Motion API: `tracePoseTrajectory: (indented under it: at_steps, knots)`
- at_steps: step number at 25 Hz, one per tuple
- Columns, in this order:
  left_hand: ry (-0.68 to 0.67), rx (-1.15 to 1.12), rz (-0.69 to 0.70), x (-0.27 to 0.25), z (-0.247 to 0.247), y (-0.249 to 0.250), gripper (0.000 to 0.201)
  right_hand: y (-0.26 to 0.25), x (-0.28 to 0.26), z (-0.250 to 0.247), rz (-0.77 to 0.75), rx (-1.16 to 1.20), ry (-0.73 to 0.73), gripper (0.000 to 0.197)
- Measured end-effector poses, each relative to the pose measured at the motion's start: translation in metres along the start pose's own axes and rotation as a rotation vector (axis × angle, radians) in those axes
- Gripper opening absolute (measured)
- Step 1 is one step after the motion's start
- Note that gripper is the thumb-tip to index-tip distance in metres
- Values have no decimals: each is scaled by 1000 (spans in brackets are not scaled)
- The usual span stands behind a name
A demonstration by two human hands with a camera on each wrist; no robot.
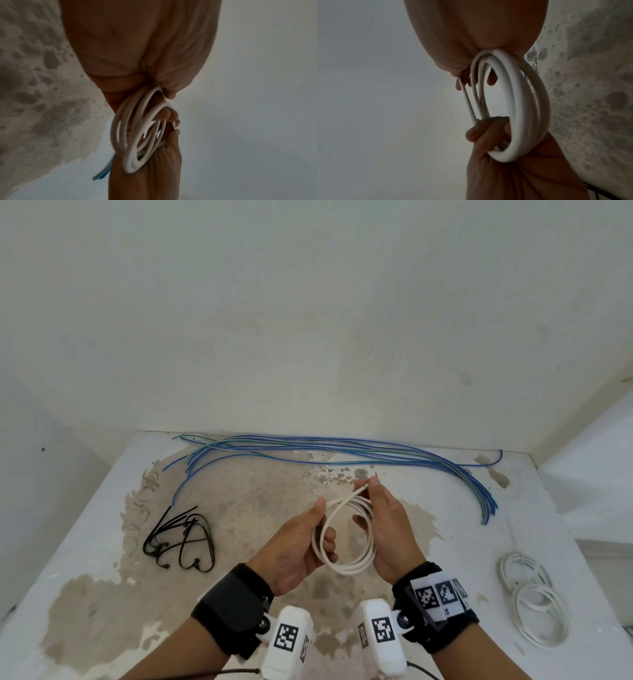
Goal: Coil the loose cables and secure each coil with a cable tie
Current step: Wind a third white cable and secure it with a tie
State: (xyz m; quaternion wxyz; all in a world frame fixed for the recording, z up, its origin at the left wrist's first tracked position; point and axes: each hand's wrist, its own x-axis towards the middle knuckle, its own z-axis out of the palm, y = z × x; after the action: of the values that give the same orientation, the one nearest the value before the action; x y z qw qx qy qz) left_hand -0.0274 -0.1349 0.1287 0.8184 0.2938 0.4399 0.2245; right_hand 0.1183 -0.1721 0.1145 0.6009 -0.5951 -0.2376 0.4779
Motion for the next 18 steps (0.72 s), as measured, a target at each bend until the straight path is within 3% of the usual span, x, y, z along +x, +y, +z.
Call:
tracePoseTrajectory:
  at_steps: [6,13,18]
  knots:
    - [2,45,6,-1,7,7,47,4,-5,2,-46,-170,-61,32]
    - [-78,-44,-78,-1,3,5,37,2,-4,1,-7,-53,30,35]
    - [-67,-22,-101,-4,7,9,35,2,-9,0,12,-127,-25,35]
